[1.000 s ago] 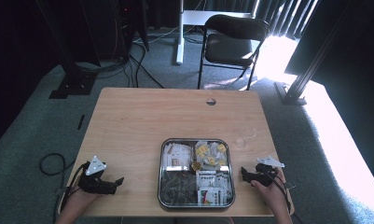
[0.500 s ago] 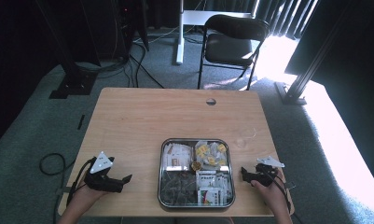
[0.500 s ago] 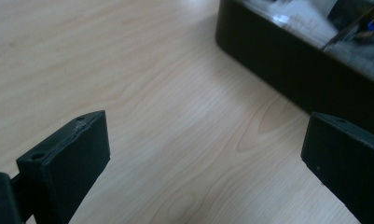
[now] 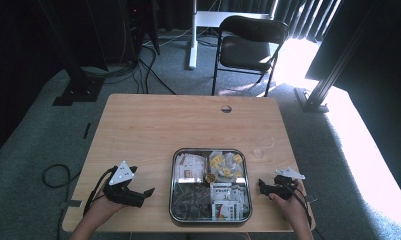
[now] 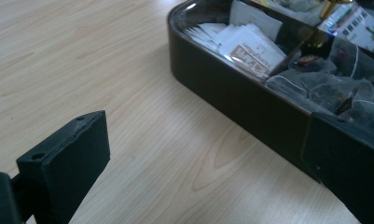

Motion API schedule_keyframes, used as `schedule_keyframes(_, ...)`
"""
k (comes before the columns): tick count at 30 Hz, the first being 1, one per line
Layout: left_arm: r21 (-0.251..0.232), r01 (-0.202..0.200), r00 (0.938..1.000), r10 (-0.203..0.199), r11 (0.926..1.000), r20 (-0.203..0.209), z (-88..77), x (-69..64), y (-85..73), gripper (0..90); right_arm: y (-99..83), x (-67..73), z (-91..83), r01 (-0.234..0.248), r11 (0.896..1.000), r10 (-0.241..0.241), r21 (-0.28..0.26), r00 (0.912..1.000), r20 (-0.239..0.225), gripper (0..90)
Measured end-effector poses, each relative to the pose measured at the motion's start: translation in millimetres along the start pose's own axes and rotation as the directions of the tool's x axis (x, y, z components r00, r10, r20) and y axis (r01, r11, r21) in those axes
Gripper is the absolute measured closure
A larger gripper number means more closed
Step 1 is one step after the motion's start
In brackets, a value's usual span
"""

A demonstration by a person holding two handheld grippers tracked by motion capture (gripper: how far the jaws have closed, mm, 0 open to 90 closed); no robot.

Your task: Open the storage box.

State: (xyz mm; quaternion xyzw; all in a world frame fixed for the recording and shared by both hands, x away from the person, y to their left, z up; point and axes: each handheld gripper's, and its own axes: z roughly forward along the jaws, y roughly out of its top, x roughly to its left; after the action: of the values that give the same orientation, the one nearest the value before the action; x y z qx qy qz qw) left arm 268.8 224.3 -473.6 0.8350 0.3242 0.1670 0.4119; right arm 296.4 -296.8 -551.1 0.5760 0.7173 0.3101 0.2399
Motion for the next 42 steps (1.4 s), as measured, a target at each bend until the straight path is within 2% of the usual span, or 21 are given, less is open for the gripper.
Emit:
schedule_keyframes(1, 0.002, -0.022, 0.9997, 0.022, 0.9997, -0.001, 1.9, -4.2, 1.8, 1.3, 0.0, 0.0, 0.0, 0.000, 1.000, 0.000, 0.000, 1.0000, 0.000, 10.8)
schedule_keyframes(4, -0.003, -0.027, 0.9996, 0.027, 0.9996, 0.008, 3.4, -6.6, 3.6, 1.3, 0.0, 0.1, 0.0, -0.001, 1.000, 0.001, 0.000, 1.0000, 0.000, 10.8)
schedule_keyframes(10, -0.012, -0.034, 0.9980, 0.035, 0.9993, 0.053, 9.8, -12.9, 9.8, 1.3, 0.0, 0.1, 0.0, 0.000, 1.000, 0.000, 0.000, 1.0000, 0.000, 10.8)
schedule_keyframes(17, -0.015, -0.060, 0.9955, 0.061, 0.9981, 0.073, 17.6, -20.6, 16.6, 1.3, 0.0, 0.1, 0.0, 0.000, 1.000, 0.000, 0.000, 1.0000, 0.000, 10.8)
schedule_keyframes(22, -0.028, -0.077, 0.9907, 0.080, 0.9966, 0.110, 24.2, -27.2, 24.2, 1.3, 0.0, 0.1, 0.0, 0.000, 1.000, 0.000, 0.000, 1.0000, 0.000, 10.8)
schedule_keyframes(27, -0.030, -0.097, 0.9877, 0.100, 0.9949, 0.120, 28.8, -33.8, 29.8, 1.4, 0.0, 0.1, 0.0, -0.001, 1.000, 0.001, 0.000, 1.0000, 0.000, 10.8)
schedule_keyframes(30, -0.026, -0.118, 0.9832, 0.120, 0.9927, 0.137, 35.4, -40.2, 34.2, 1.4, 0.0, 0.0, 0.0, 0.000, 1.000, 0.000, 0.000, 1.0000, 0.000, 10.8)
schedule_keyframes(36, -0.044, -0.109, 0.9828, 0.114, 0.9931, 0.145, 44.1, -43.6, 36.3, 3.3, 0.0, 0.0, 0.0, -0.001, 1.000, 0.001, 0.000, 1.0000, 0.000, 10.8)
schedule_keyframes(38, -0.053, -0.103, 0.9810, 0.110, 0.9933, 0.160, 46.9, -45.2, 38.4, 3.3, 0.0, 0.0, 0.0, -0.001, 1.000, 0.001, 0.000, 1.0000, 0.000, 10.8)
schedule_keyframes(42, -0.054, -0.116, 0.9777, 0.124, 0.9917, 0.170, 53.2, -50.7, 44.8, 3.3, 0.0, 0.0, 0.0, 0.000, 1.000, 0.000, 0.000, 1.0000, 0.000, 10.8)
